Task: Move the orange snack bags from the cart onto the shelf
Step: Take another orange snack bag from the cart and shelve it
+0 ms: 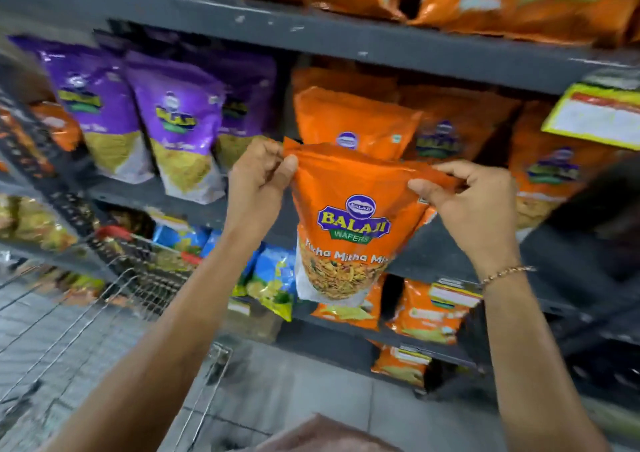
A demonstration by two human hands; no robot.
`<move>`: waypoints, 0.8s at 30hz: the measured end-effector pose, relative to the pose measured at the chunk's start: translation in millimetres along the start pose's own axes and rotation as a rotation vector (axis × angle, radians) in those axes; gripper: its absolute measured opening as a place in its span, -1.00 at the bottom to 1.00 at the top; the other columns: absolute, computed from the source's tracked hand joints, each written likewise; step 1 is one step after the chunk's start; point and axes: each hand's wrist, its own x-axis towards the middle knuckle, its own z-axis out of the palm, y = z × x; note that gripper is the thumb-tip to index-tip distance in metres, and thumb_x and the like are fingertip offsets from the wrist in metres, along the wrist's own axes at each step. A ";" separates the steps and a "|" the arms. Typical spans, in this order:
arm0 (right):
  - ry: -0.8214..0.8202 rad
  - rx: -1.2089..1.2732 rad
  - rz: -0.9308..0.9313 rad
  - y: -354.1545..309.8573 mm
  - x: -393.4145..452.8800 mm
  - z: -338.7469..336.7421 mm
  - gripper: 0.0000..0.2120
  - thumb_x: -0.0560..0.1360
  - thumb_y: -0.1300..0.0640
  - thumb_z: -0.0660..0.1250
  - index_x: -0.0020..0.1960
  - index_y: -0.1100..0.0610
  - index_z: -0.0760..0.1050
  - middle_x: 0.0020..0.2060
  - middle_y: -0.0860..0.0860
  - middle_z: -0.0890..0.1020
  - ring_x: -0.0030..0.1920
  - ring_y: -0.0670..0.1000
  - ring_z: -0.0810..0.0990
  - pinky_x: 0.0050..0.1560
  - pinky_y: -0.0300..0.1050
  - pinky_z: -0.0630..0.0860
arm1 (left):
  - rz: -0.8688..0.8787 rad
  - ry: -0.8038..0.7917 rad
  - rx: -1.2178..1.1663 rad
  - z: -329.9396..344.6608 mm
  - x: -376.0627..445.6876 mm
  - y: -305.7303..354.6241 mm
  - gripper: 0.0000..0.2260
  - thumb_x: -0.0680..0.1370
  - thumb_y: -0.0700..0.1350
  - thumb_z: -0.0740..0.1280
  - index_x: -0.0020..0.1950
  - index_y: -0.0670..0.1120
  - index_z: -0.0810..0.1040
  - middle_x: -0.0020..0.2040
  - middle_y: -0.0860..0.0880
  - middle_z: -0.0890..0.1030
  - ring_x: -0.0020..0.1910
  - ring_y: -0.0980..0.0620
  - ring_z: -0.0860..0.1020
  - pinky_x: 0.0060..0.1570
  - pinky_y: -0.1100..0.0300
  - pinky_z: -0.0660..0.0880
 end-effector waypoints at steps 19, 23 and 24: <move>0.264 -0.267 0.120 139.6 70.7 -101.2 -0.61 0.29 -0.06 0.49 -0.15 0.28 0.63 -0.21 0.30 0.69 -0.21 0.25 0.64 -0.26 -0.09 0.42 | 0.034 -0.050 0.295 209.6 48.0 31.3 -0.92 0.53 -0.16 0.34 -0.13 -0.09 0.46 -0.15 -0.15 0.68 -0.13 -0.09 0.65 -0.20 0.15 0.55; 0.230 -0.296 0.097 151.7 76.5 -94.9 -0.66 0.33 -0.01 0.47 -0.08 0.26 0.63 -0.05 0.22 0.69 -0.02 0.21 0.64 -0.15 -0.12 0.44 | 0.023 -0.041 0.312 220.4 51.3 24.3 -0.89 0.53 -0.17 0.33 -0.04 -0.21 0.54 -0.09 -0.15 0.67 -0.09 -0.07 0.64 -0.19 0.27 0.52; 0.234 -0.281 0.093 153.8 77.0 -94.0 -0.68 0.34 0.00 0.47 -0.08 0.26 0.63 -0.03 0.21 0.69 -0.01 0.19 0.64 -0.15 -0.15 0.43 | 0.018 -0.047 0.307 221.5 51.7 23.1 -0.87 0.54 -0.16 0.33 -0.02 -0.22 0.55 -0.07 -0.15 0.67 -0.08 -0.08 0.64 -0.14 0.21 0.56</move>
